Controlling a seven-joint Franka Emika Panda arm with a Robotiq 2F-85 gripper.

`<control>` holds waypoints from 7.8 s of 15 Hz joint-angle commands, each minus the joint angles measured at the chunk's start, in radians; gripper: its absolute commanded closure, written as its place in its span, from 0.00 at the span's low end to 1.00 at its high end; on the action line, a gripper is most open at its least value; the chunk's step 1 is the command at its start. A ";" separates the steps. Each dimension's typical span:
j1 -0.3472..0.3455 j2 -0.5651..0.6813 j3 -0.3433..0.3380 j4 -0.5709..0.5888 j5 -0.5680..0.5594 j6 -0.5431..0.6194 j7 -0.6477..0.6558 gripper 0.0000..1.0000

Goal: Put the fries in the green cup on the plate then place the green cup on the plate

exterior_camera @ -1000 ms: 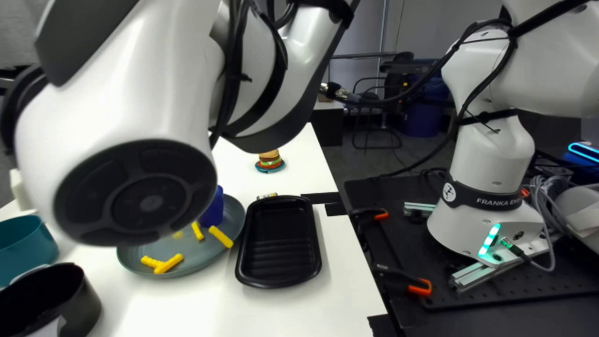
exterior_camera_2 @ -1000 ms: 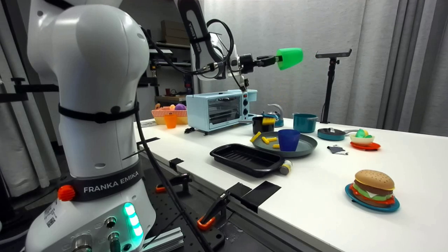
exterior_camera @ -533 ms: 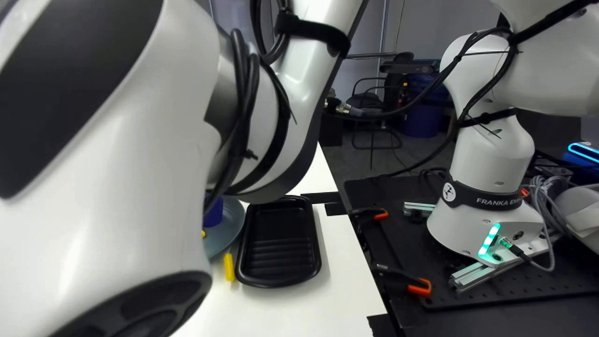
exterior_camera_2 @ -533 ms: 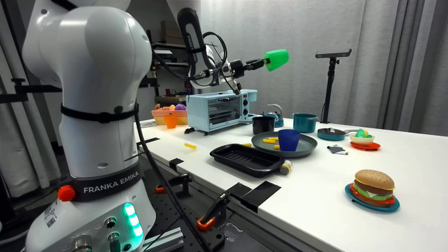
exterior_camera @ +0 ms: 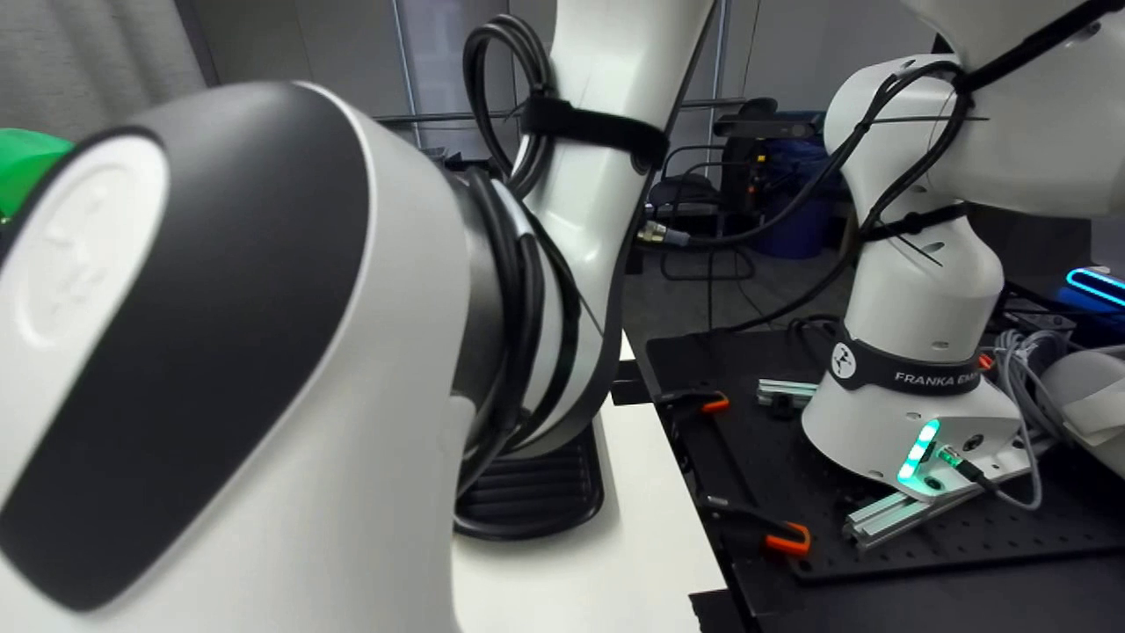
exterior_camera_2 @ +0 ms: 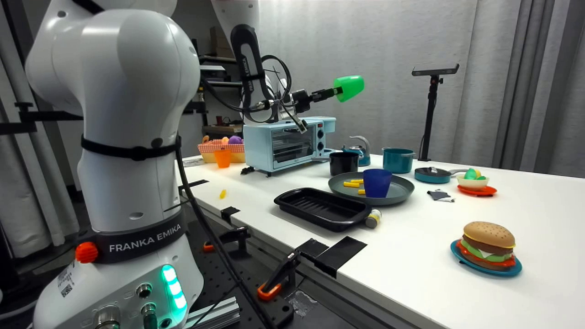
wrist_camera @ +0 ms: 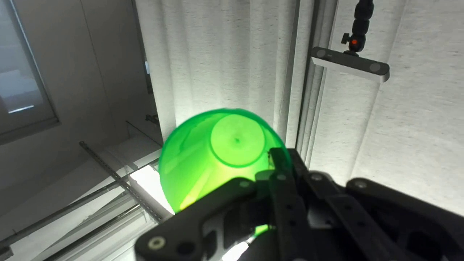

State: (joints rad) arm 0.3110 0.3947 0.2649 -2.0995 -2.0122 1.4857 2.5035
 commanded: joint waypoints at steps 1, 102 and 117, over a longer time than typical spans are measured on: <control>0.000 0.019 0.013 0.020 0.022 -0.017 -0.081 0.99; -0.227 -0.323 -0.266 -0.108 1.713 0.860 -1.708 0.00; -0.258 -0.512 -0.224 -0.106 1.692 0.655 -1.774 0.00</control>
State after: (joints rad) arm 0.0781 -0.1173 0.0165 -2.2071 -0.3245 2.1412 0.7330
